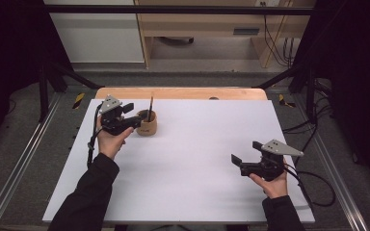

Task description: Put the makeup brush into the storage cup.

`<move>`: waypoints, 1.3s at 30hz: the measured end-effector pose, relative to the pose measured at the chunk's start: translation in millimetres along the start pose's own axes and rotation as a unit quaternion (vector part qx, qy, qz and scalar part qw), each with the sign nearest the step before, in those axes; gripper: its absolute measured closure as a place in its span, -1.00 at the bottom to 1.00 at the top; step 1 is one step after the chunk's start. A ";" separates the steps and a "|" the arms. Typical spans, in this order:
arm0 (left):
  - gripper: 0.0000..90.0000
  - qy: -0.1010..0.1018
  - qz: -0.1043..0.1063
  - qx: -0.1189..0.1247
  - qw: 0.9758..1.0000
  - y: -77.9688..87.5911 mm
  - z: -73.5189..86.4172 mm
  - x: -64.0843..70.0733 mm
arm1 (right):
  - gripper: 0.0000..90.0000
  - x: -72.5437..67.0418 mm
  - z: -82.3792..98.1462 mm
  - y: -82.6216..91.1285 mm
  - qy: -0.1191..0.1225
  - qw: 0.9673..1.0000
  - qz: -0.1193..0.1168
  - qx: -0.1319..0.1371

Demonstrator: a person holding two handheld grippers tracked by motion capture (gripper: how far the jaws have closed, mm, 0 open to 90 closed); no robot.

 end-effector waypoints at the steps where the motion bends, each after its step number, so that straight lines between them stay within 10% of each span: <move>1: -0.33 -0.001 0.002 0.000 1.000 3.3 0.7 0.8 | -0.94 0.1 -0.1 0.5 0.001 1.000 0.000 -0.001; 39: -0.82 -0.017 0.026 -0.011 0.999 84.3 54.7 13.8 | -0.94 0.0 0.4 1.6 -0.001 1.000 0.004 -0.005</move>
Point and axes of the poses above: each handheld gripper's, and its own axes: y roughly backward along the jaws, z roughly out of its underside, x roughly to its right, the point moved 3 cm from there along -y, roughly forward along the jaws, and after that the axes turned 3 degrees about x, right-handed, at the moved point
